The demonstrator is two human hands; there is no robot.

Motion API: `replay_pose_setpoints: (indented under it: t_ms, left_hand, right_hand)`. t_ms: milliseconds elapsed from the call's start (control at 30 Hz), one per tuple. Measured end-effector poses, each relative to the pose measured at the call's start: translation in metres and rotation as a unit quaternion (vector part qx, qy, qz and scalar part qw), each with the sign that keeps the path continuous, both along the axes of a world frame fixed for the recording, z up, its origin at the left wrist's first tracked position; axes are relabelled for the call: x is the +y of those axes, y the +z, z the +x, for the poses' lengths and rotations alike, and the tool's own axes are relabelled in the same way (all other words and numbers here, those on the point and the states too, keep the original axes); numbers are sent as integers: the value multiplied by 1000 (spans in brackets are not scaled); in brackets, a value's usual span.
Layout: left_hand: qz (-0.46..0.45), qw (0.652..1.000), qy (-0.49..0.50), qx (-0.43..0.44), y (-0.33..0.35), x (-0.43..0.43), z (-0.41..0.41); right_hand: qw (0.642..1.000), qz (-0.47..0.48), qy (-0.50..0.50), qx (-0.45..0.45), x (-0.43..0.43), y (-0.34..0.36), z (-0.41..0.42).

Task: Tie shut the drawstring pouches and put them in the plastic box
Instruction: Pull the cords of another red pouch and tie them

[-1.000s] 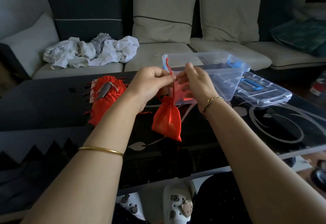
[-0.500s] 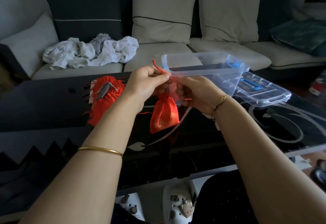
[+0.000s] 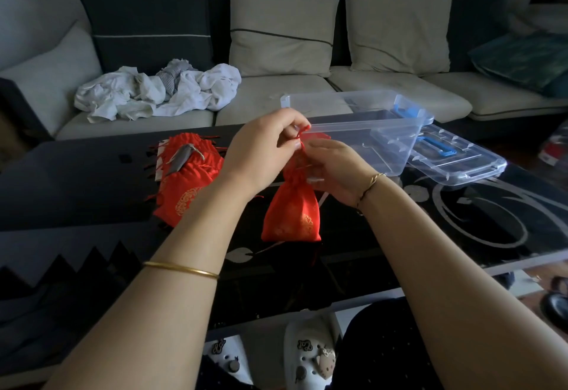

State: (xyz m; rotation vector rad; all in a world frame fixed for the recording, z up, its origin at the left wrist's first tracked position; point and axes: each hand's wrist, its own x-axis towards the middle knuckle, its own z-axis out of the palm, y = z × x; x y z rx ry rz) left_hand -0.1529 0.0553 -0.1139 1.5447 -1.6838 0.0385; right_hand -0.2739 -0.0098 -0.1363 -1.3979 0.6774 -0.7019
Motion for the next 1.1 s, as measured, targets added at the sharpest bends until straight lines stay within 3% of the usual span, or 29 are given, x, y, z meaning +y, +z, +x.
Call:
replay_pose_setpoints:
  t_ms: [133, 300, 500, 667, 800, 933, 1034, 1100]
  left_hand:
    - [-76, 997, 13, -28, -2, 0, -1]
    - [-77, 997, 10, 16, -3, -4, 2]
    - [5, 981, 4, 193, -9, -8, 10]
    - [89, 922, 10, 377, -7, -4, 9]
    - [111, 898, 96, 414, -7, -7, 10]
    - [133, 886, 156, 416, -11, -12, 14]
    - [97, 834, 175, 515, -7, -9, 18]
    - [58, 820, 144, 551, -6, -6, 15]
  right_hand:
    - [997, 42, 49, -31, -1, -1, -1]
    - [994, 50, 95, -35, -4, -1, -4]
    - [999, 16, 13, -40, -9, -3, -4]
    - [996, -28, -88, -22, -8, -1, -5]
    - [985, 85, -92, -116, -9, -1, -4]
    - [938, 235, -21, -256, -15, -6, -2]
    - [940, 266, -63, -204, -23, -13, -10]
    - [943, 283, -99, -147, -27, -22, -13]
